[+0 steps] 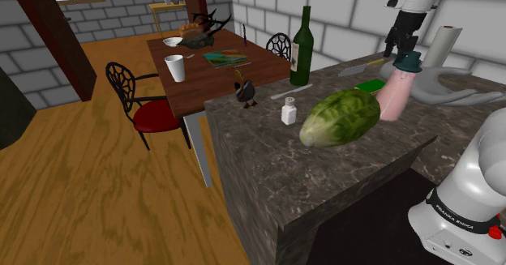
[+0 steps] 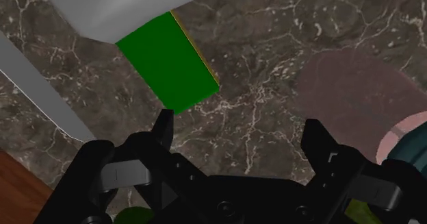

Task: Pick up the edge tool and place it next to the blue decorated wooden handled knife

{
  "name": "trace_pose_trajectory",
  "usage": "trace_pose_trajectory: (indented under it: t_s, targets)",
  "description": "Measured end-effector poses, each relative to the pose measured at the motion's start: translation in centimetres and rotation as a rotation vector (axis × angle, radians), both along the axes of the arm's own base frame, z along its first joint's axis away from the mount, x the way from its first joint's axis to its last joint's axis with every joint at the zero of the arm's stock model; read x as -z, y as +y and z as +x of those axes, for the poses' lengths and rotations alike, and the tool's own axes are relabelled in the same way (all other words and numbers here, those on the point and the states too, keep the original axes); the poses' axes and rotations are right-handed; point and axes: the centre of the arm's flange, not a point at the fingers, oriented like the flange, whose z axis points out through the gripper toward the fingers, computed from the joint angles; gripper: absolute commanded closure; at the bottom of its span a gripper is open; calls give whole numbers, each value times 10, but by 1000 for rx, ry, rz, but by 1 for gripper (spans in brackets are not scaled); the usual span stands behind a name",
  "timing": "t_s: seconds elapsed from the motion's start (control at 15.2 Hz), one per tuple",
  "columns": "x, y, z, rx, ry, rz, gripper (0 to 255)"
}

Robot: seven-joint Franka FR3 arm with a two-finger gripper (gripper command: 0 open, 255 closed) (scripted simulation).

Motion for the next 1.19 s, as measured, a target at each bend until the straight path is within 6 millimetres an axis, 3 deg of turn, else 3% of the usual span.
trace_pose_trajectory:
  t_s: [0.79,1.19]
  targets:
    - [54,-129,73,-332,14,-26,0]
    - [73,-178,134,-520,2,-47,0]
